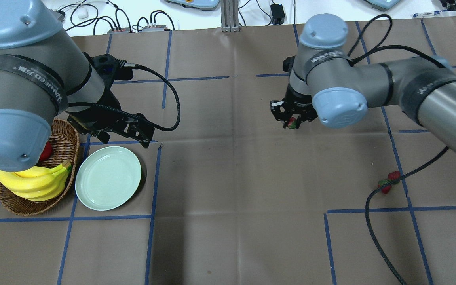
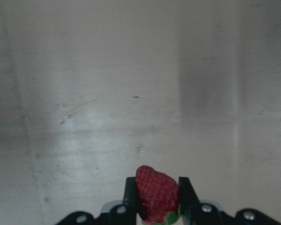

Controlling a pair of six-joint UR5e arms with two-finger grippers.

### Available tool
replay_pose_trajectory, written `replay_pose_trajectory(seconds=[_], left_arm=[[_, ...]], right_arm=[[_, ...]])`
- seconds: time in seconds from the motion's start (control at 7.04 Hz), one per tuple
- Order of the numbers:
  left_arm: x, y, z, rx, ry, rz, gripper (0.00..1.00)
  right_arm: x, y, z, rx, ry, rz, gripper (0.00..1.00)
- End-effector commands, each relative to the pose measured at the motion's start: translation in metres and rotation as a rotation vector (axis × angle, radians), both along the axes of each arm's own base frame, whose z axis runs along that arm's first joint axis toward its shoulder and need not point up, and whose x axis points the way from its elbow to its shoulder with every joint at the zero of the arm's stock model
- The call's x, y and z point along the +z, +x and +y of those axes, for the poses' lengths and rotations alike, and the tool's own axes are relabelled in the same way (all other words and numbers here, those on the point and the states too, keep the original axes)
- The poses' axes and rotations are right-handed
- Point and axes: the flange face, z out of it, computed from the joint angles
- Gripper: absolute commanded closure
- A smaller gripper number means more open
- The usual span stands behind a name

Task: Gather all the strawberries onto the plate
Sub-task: 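Lift the strawberry with the right gripper and carry it toward the table center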

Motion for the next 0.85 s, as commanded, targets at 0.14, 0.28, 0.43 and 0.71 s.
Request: replay_pose_trajectory(seconds=[0.14,0.28,0.43,0.71], left_arm=[[-0.009,0.001,0.008,-0.006,0.016,0.000,0.00],[-0.009,0.001,0.008,-0.006,0.016,0.001,0.00],[-0.009,0.002,0.008,-0.006,0.016,0.000,0.00],[-0.009,0.002,0.008,-0.004,0.016,-0.004,0.00]], right_arm=[[-0.060,0.136,0.000,-0.009,0.046,0.010,0.95],[-0.085,0.139,-0.004,-0.012,0.054,0.014,0.95],[-0.105,0.141,-0.007,-0.017,0.060,0.016,0.95],[-0.107,0.142,-0.012,-0.052,0.070,-0.028,0.57]])
